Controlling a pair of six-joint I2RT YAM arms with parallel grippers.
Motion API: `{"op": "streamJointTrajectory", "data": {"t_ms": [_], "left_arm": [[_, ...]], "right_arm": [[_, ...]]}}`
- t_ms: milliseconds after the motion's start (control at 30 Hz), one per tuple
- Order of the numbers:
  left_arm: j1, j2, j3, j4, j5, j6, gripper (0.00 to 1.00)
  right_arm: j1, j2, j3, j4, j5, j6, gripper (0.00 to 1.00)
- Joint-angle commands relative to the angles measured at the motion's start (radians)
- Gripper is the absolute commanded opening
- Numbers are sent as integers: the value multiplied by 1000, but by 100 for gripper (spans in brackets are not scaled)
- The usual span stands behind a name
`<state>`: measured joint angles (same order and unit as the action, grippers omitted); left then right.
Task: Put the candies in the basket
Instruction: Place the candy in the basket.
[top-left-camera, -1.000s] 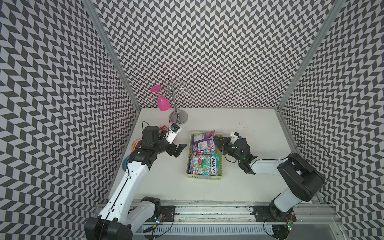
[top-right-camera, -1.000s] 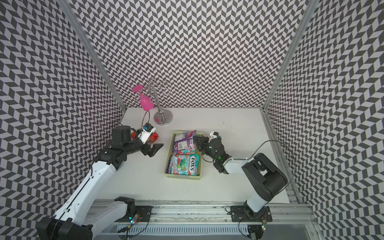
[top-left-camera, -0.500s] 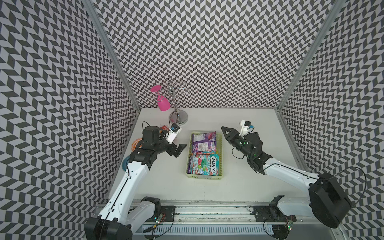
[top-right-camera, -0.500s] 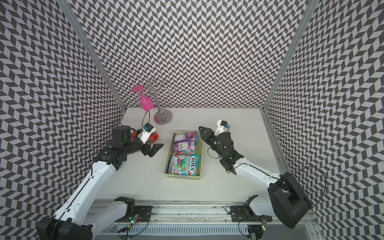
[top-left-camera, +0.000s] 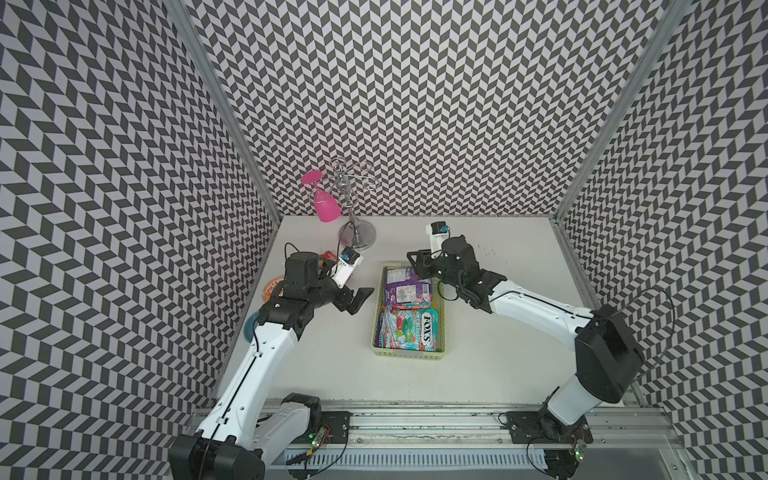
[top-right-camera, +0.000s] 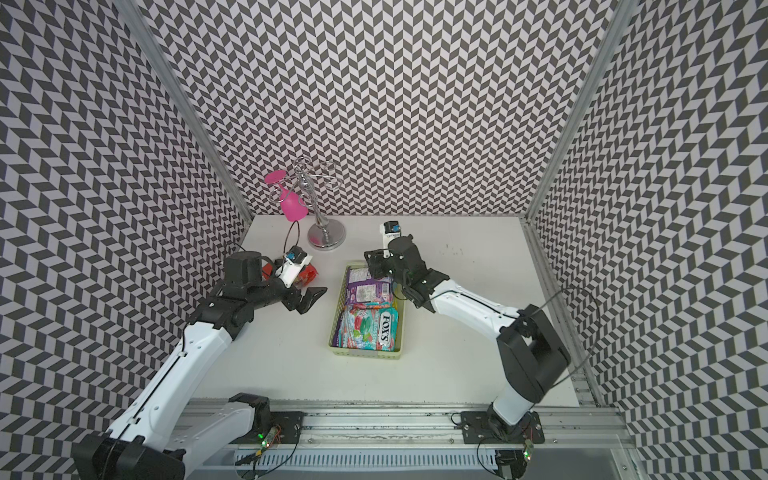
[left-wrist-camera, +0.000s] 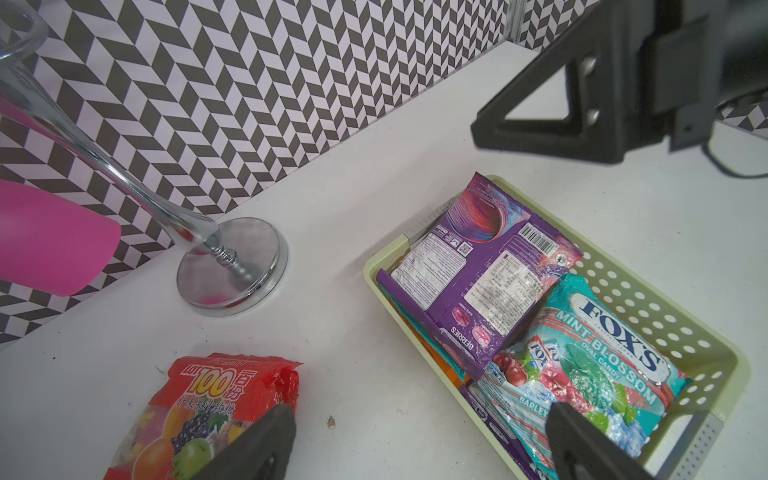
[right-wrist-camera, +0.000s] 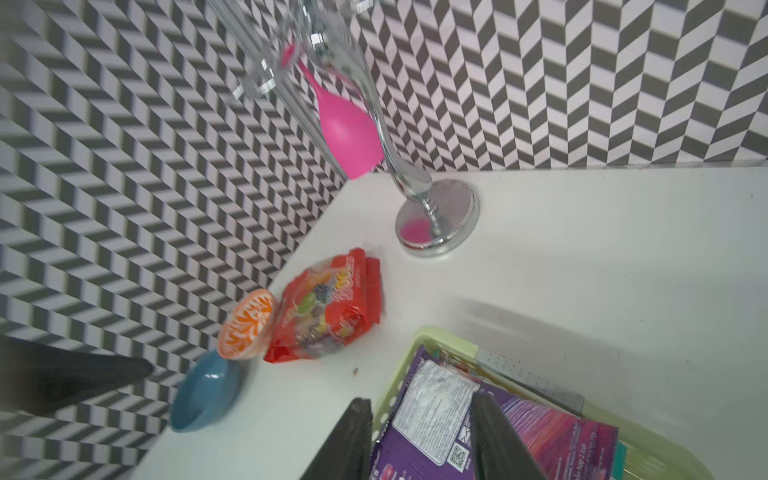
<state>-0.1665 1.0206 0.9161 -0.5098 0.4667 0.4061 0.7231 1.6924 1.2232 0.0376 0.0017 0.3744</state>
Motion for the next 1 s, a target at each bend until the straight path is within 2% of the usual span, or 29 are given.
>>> {"op": "streamJointTrajectory", "data": {"t_ms": [0,167,333,633,733,867,967], "left_arm": [[10,-13,1,9,1,0,99],[13,-16,8,-1,2,0,99],[3,-13,0,6,0,-3,99],[4,-11,4,7,-46,-16,99],[9,-1,9,9,-88,-29,99],[7,15,3,32,-115,-59,99],[13,41,14,56,-217,-103,99]], "right_arm": [[29,89,101,-174,-5,-143,44],[77,211,206,-305,110,-230,45],[84,270,227,-340,151,-229,47],[84,302,139,-282,112,-163,47],[84,283,131,-270,106,-157,47],[82,174,68,-185,93,-161,47],[79,78,32,-119,89,-164,47]]}}
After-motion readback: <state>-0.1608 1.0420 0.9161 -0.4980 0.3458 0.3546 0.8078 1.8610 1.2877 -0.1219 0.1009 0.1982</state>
